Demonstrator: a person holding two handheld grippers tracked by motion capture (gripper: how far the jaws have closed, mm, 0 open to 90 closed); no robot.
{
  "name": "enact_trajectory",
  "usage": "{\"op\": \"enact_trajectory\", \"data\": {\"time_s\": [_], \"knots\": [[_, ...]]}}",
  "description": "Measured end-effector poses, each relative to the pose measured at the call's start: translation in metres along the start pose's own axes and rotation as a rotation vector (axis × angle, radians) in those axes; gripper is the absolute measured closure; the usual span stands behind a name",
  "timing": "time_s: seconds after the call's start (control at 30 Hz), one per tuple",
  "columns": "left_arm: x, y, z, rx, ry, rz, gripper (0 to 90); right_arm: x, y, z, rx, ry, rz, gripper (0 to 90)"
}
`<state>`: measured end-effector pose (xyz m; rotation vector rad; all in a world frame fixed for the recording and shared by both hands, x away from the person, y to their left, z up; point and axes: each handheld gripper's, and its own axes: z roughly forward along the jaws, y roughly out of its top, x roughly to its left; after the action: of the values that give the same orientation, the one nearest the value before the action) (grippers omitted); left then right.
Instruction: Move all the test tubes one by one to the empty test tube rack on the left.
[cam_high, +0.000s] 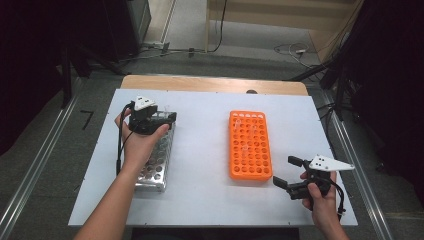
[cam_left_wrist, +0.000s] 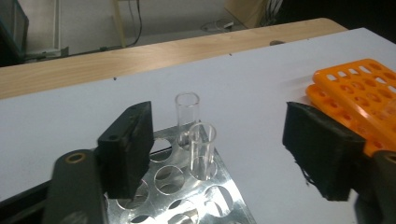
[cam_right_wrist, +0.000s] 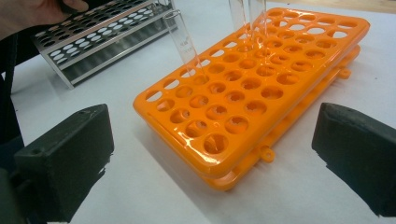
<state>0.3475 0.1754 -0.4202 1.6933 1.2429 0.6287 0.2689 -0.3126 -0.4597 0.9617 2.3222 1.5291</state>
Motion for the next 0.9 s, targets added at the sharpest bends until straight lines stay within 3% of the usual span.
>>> {"op": "enact_trajectory", "data": {"time_s": [0.2, 0.4, 0.67, 0.9], "knots": [[-0.011, 0.002, -0.016, -0.028, -0.049, 0.011, 8.6, -0.001, 0.002, 0.0, -0.007, -0.003, 0.005, 0.0], [-0.027, 0.002, -0.032, -0.059, -0.127, 0.032, 0.5, 0.0, 0.006, 0.002, -0.013, 0.003, -0.002, 0.0], [-0.051, -0.005, -0.047, -0.088, -0.191, 0.053, 0.0, 0.002, 0.018, 0.008, -0.017, 0.01, -0.014, 0.0], [-0.064, -0.018, -0.056, -0.1, -0.226, 0.053, 0.0, 0.002, 0.032, 0.016, -0.016, 0.01, -0.019, 0.0]]}}
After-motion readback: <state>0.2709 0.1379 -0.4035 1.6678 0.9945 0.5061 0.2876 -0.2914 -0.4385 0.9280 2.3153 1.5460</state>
